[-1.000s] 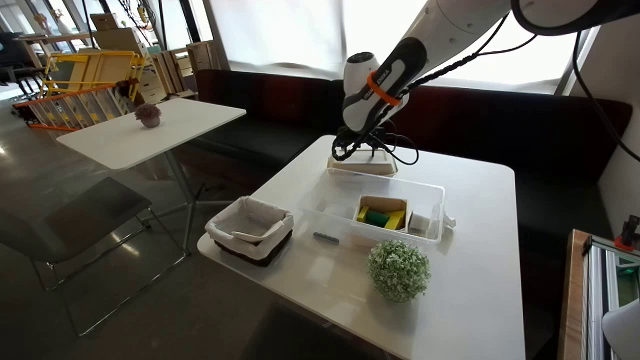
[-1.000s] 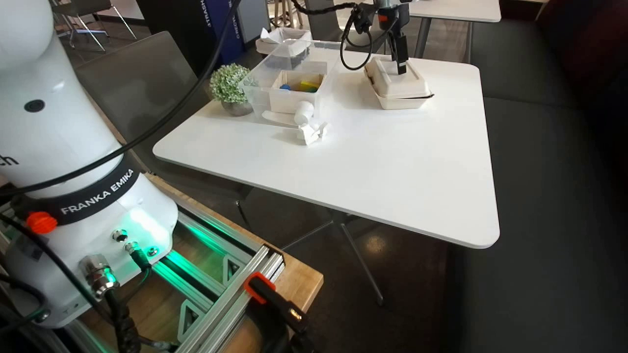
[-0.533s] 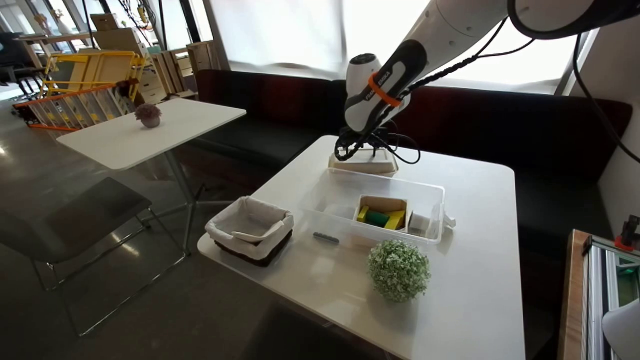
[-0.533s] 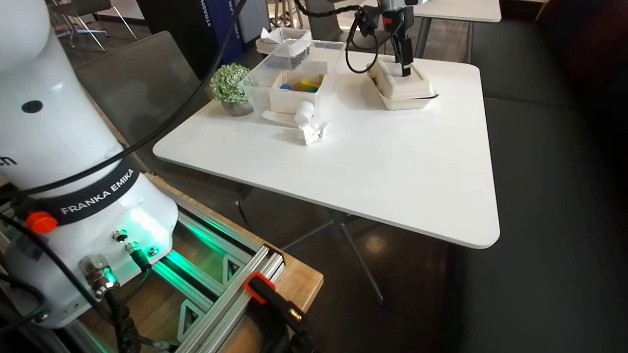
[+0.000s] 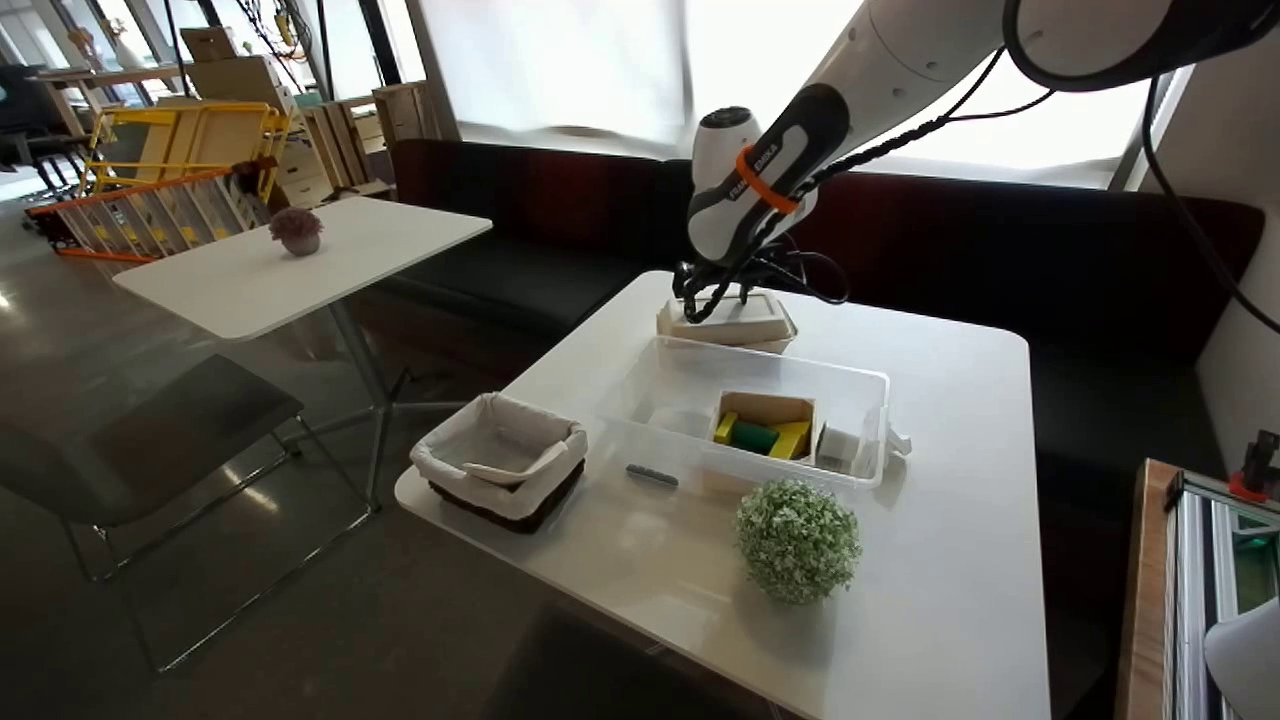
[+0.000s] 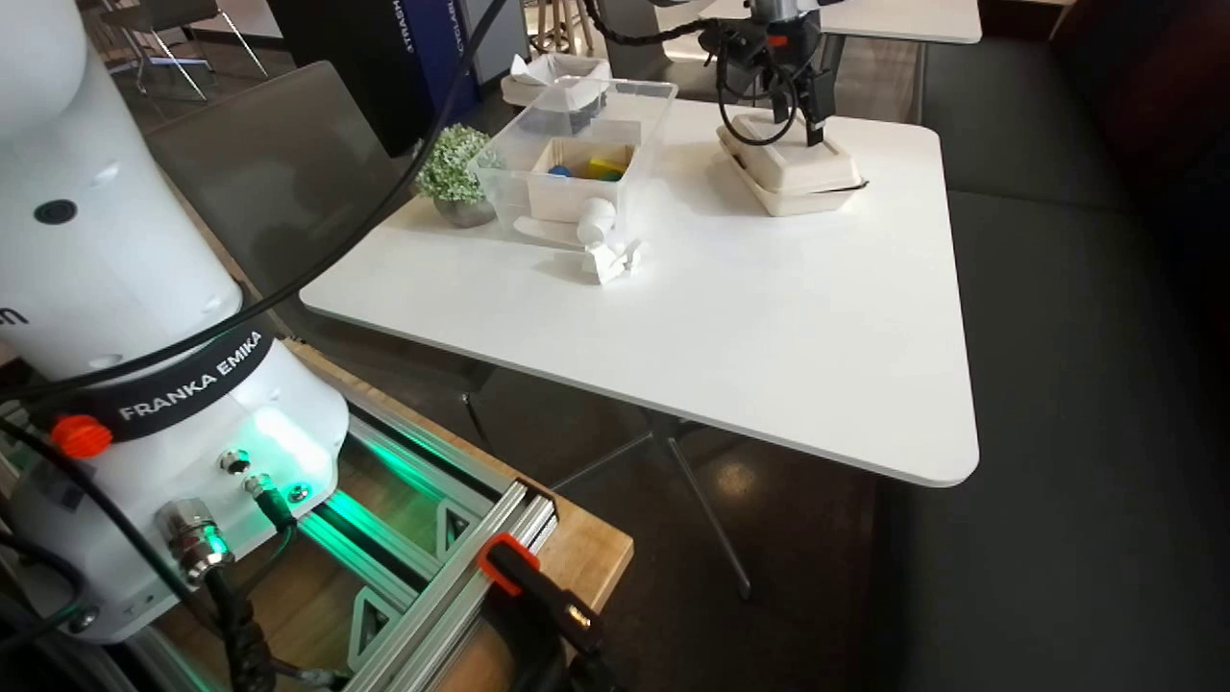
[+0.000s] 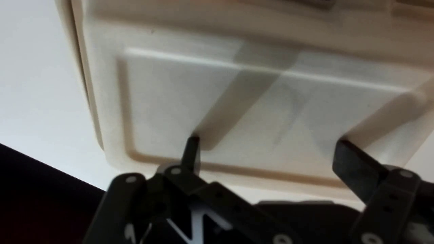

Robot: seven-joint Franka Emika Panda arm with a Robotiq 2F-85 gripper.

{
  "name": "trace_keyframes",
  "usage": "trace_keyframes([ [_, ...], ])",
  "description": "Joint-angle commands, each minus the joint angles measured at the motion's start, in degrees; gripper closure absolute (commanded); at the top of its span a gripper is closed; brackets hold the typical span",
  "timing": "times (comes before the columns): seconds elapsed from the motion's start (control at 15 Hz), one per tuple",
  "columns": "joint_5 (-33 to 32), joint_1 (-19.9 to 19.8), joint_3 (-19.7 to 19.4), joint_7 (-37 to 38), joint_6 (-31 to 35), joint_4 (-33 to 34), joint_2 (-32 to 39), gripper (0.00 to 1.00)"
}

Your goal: Move the styrofoam container to the left

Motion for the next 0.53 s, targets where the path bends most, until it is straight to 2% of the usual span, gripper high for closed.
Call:
trace_keyframes([
  [0.0, -0.8, -1.0, 0.7, -7.6, 0.8, 4.0, 4.2, 0.00],
  [0.27, -0.3, -1.4, 1.2, -11.3, 0.3, 5.7, 5.6, 0.00],
  [0.47, 0.4, -3.4, 3.3, -16.0, -0.2, 7.2, 6.4, 0.00],
])
